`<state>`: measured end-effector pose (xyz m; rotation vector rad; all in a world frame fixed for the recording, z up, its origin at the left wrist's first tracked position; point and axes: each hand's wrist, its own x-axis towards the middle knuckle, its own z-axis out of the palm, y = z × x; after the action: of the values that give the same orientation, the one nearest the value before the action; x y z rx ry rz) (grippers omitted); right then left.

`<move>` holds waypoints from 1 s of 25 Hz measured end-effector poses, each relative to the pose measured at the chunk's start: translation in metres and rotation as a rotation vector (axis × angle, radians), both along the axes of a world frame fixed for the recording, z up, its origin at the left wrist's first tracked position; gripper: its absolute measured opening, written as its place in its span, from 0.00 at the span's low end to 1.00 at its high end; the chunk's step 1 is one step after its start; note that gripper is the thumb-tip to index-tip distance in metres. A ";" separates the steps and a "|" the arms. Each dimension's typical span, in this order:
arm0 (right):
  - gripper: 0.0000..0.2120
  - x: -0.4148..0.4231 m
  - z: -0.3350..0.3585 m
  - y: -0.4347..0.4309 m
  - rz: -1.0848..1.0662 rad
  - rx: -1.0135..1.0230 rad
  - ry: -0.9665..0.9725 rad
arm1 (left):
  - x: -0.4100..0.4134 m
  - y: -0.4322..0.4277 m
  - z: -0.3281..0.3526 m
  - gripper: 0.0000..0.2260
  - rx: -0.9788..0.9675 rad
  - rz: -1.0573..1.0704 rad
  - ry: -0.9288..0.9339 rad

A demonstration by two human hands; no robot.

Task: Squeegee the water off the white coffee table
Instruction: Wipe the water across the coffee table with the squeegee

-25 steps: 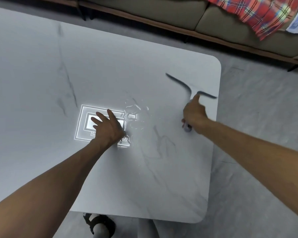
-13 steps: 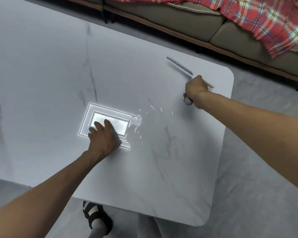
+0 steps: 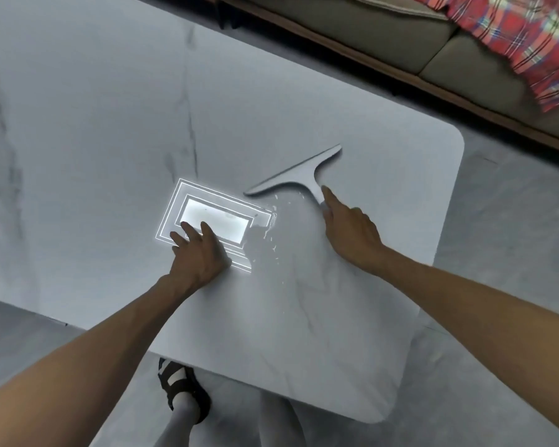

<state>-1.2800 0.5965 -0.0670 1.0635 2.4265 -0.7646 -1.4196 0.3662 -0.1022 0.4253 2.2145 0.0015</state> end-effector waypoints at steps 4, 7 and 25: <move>0.23 0.074 0.022 0.009 0.200 0.036 -0.115 | 0.003 0.000 0.013 0.33 -0.033 -0.102 0.011; 0.22 0.097 0.047 0.019 0.257 0.038 -0.218 | 0.003 -0.002 0.026 0.31 -0.002 -0.143 0.032; 0.25 -0.093 -0.006 -0.086 0.050 -0.071 0.040 | -0.003 -0.095 -0.020 0.35 -0.040 -0.028 0.054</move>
<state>-1.3728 0.5106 -0.0735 0.9657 2.4308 -0.8559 -1.4225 0.2716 -0.1223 0.4386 2.2573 -0.0700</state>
